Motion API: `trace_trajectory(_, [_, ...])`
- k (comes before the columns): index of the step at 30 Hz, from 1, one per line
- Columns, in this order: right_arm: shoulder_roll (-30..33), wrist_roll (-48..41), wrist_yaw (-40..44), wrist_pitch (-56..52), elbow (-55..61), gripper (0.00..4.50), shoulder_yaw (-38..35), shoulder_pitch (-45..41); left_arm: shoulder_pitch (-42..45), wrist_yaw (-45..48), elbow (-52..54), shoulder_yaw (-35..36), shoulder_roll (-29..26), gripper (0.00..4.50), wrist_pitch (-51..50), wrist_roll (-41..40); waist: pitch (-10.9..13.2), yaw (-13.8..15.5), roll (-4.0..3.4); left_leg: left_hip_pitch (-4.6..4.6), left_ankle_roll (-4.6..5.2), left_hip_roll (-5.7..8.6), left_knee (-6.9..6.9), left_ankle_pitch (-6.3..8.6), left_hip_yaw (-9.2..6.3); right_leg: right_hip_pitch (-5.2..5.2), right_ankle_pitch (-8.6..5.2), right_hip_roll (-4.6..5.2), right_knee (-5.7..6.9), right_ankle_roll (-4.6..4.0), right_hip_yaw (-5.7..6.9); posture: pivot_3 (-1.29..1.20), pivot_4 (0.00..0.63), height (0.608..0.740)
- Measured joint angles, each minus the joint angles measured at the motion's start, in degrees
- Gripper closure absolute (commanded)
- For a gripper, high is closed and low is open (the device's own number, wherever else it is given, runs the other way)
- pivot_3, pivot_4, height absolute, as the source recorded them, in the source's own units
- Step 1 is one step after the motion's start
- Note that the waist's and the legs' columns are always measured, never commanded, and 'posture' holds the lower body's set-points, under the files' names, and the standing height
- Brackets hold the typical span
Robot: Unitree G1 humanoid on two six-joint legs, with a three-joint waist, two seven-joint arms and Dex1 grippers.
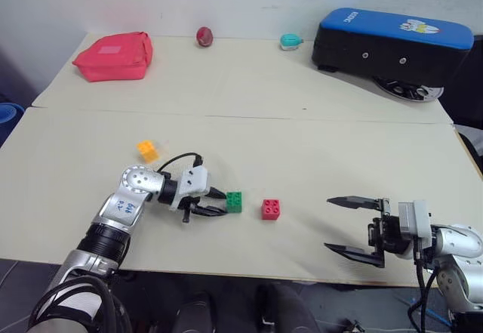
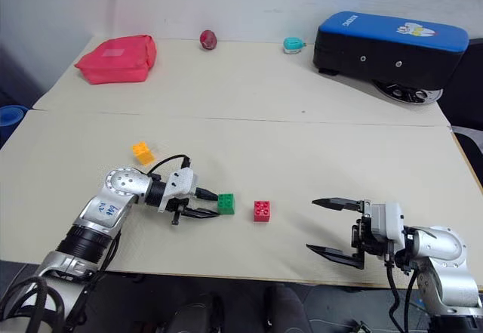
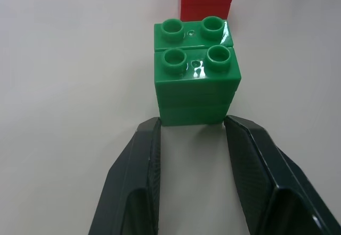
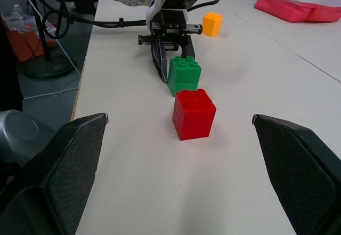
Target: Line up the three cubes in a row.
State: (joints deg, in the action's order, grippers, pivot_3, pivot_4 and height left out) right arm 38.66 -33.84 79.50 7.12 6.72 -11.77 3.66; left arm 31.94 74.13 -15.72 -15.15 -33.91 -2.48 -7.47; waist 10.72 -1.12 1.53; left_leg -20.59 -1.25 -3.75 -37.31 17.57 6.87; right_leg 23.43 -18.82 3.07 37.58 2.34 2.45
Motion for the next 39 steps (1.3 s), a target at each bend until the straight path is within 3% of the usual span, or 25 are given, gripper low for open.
trace_trajectory(12, [-0.5,0.5,-1.1,1.1,0.4,0.00,0.1,1.6,0.3,-0.1,2.1,-1.7,-0.2,3.05,-0.5,2.1,0.0,0.0,0.00,0.08,0.04,0.03,-0.04,-0.01,-0.01,-0.10,0.00,0.05,0.01,0.02,-0.02,0.00,0.150,0.740])
trace_trajectory(18, [-0.5,0.6,-0.9,1.4,0.1,0.00,0.2,1.5,-1.0,-0.2,4.6,-1.5,-0.8,1.14,-1.9,2.2,0.0,0.0,0.00,0.08,0.03,0.02,-0.04,-0.03,-0.02,-0.09,0.01,0.05,0.05,0.02,-0.04,0.00,0.150,0.740])
trace_trajectory(22, [-0.5,0.7,-0.4,1.5,-0.4,0.00,0.4,1.0,-4.5,-1.4,7.6,1.4,-4.5,1.14,-1.8,1.5,0.0,-0.7,0.00,0.11,0.03,-0.02,0.03,-0.03,-0.01,-0.06,0.00,0.01,0.09,0.01,-0.10,0.00,0.150,0.740])
trace_trajectory(26, [-0.6,0.7,0.3,1.6,-2.0,0.00,0.7,-0.2,-14.9,-1.8,10.8,11.0,-12.2,1.14,-0.8,-2.1,0.0,-1.4,0.00,0.28,0.02,-0.08,0.20,-0.01,-0.02,-0.01,-0.05,-0.07,0.16,-0.09,-0.29,0.00,0.150,0.740])
trace_trajectory(28, [-1.0,0.6,0.5,1.7,-2.7,0.00,0.9,-1.1,-20.7,-3.4,10.9,17.2,-13.2,1.14,1.5,-4.3,0.0,-1.3,-0.01,0.26,0.05,-0.07,0.18,0.00,-0.03,0.00,-0.05,-0.03,0.16,-0.09,-0.29,0.00,0.150,0.740])
trace_trajectory(30, [-2.4,-0.3,0.3,1.3,-2.8,0.00,1.1,-2.6,-25.5,-6.9,11.0,25.5,-10.9,1.14,5.4,-7.7,0.0,-1.0,-0.01,0.25,0.11,-0.06,0.15,0.04,-0.06,-0.01,-0.05,0.06,0.18,-0.09,-0.26,0.00,0.150,0.740])
trace_trajectory(34, [-4.6,-2.5,-1.5,-0.8,-2.2,0.00,1.8,-5.6,-38.4,-14.8,11.7,42.8,-8.5,0.02,6.7,-13.0,0.0,-1.0,0.00,0.25,0.15,-0.04,0.24,0.14,-0.06,0.00,-0.05,0.12,0.12,-0.09,-0.25,0.00,0.150,0.740])
trace_trajectory(39, [-6.9,-2.7,-2.7,-1.1,-1.8,0.00,2.9,-7.8,-46.9,-24.7,12.0,55.2,-2.0,0.02,3.6,-17.2,0.0,-0.5,0.02,0.24,0.27,0.03,0.19,0.23,-0.08,-0.04,-0.05,0.26,0.09,-0.08,-0.16,0.00,0.150,0.740])
